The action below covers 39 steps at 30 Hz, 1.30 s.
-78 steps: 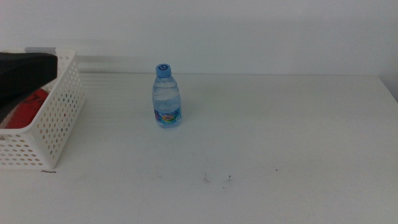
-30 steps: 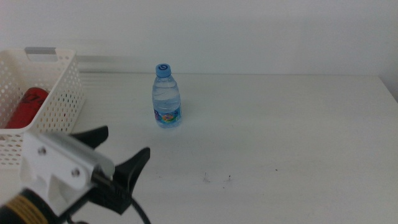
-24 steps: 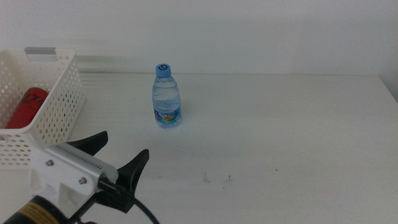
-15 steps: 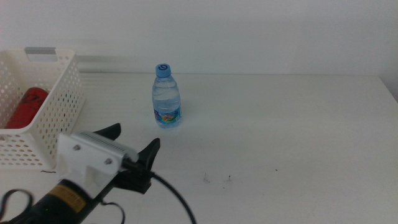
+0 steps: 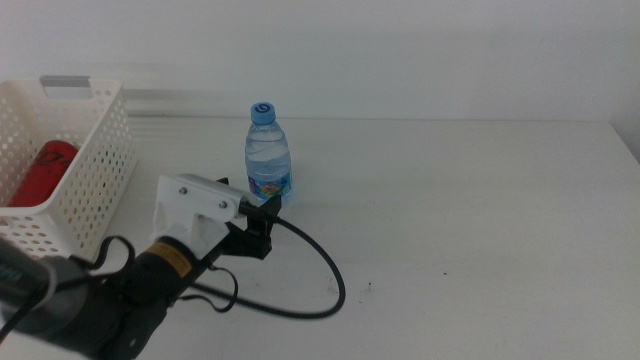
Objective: Use arms to grab the bottles and put them into the dustbin to the left of the table.
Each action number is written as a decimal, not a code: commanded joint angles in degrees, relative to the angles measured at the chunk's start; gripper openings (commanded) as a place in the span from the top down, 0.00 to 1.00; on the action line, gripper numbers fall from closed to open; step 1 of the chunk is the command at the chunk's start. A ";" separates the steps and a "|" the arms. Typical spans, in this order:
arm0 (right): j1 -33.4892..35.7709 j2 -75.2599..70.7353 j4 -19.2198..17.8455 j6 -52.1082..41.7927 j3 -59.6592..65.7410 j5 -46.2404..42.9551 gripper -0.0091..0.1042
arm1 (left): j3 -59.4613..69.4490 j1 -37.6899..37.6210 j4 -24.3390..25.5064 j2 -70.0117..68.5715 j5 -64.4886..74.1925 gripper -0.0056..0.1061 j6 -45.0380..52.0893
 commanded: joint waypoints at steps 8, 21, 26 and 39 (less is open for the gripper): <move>0.07 -0.29 -0.17 -0.39 -0.55 -0.27 0.12 | -8.90 1.27 1.58 8.06 -0.25 0.11 -1.14; 0.07 -0.29 -0.17 -0.39 -0.55 -0.27 0.12 | -15.71 1.31 -0.58 11.99 2.19 0.11 -0.99; 0.07 -0.29 -0.17 -0.39 -0.55 -0.27 0.12 | -20.38 1.31 -0.83 11.99 8.87 0.11 -0.99; 0.07 -0.29 -0.17 -0.39 -0.55 -0.27 0.12 | -26.98 1.31 -1.83 15.37 12.72 0.11 -0.99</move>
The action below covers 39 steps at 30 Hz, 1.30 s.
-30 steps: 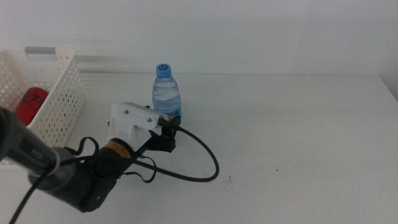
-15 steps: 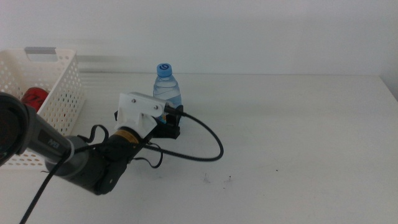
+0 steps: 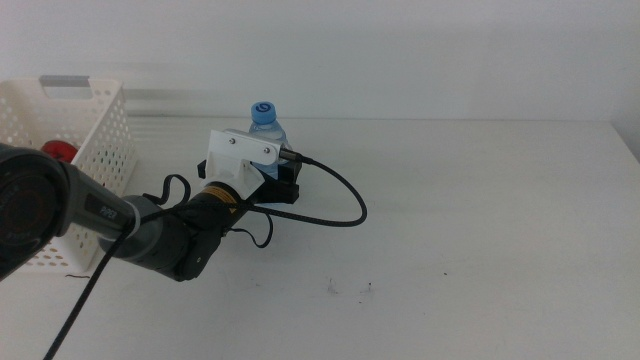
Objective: Use arms to grab the bottles and put them into the dustbin to the left of the table.
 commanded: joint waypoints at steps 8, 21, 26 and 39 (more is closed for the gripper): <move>0.07 -0.29 -0.17 -0.39 -0.55 -0.27 0.12 | -1.30 0.16 -1.95 1.71 -3.05 0.11 -0.56; 0.07 -0.29 -0.17 -0.39 -0.55 -0.27 0.12 | -1.30 0.53 -0.60 2.10 -3.63 0.53 5.27; 0.07 -0.29 -0.17 -0.39 -0.55 -0.27 0.12 | 1.40 0.53 -1.19 -1.51 -6.09 0.73 1.00; 0.07 -0.29 -0.17 -0.39 -0.55 -0.27 0.12 | 10.60 0.53 3.23 -35.97 27.10 0.79 -6.26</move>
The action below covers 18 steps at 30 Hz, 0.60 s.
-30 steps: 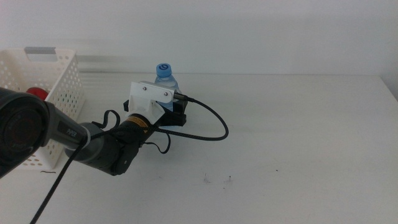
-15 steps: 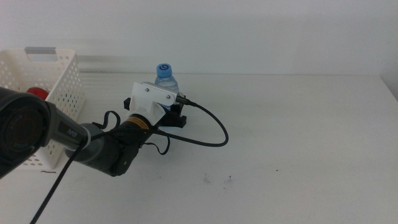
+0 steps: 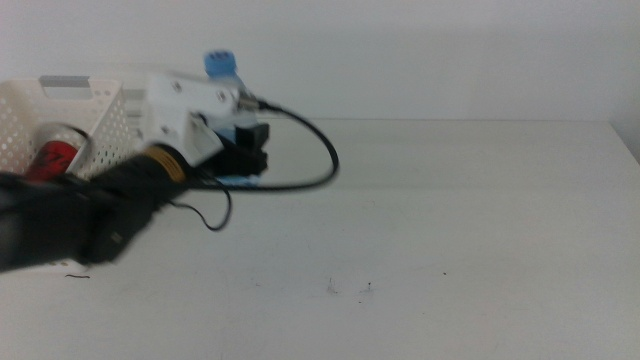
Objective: Use arms to grab the bottles and put them into the dustbin to the left of the table.
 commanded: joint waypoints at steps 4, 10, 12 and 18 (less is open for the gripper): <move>0.07 -0.29 -0.17 -0.39 -0.55 -0.27 0.12 | -5.87 0.57 1.29 -11.70 22.65 0.79 -1.04; 0.07 -0.29 -0.17 -0.39 -0.55 -0.27 0.12 | -21.32 10.13 -15.49 -12.94 54.42 0.79 20.92; 0.07 -0.29 -0.17 -0.39 -0.55 -0.27 0.12 | -26.17 14.67 -22.65 -12.33 63.06 0.79 32.43; 0.07 -0.29 -0.17 -0.39 -0.55 -0.27 0.12 | -36.27 25.80 -23.37 -10.09 75.20 0.79 37.03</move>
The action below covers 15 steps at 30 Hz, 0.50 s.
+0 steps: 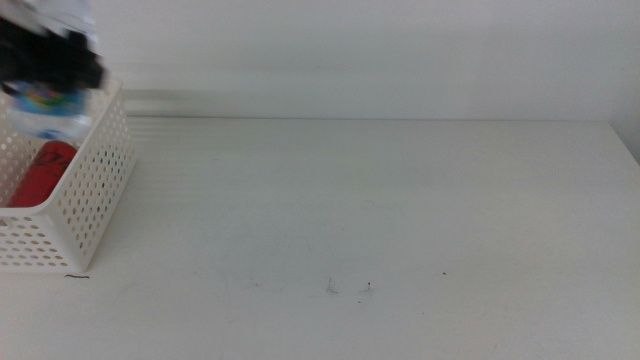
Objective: Use arms to grab the bottles and put them into the dustbin to the left of the table.
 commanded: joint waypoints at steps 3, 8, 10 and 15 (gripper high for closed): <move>0.07 -0.29 -0.17 -0.39 -0.55 -0.27 0.12 | -6.37 7.77 -0.65 2.67 3.76 0.79 1.60; 0.07 -0.29 -0.17 -0.39 -0.55 -0.27 0.12 | -10.76 12.44 -0.64 8.28 9.22 0.79 4.76; 0.07 -0.29 -0.17 -0.39 -0.55 -0.27 0.12 | -11.73 13.52 -0.64 10.70 9.78 0.79 5.15; 0.07 -0.29 -0.17 -0.39 -0.55 -0.27 0.12 | -12.38 14.28 -2.11 16.07 9.10 0.79 5.90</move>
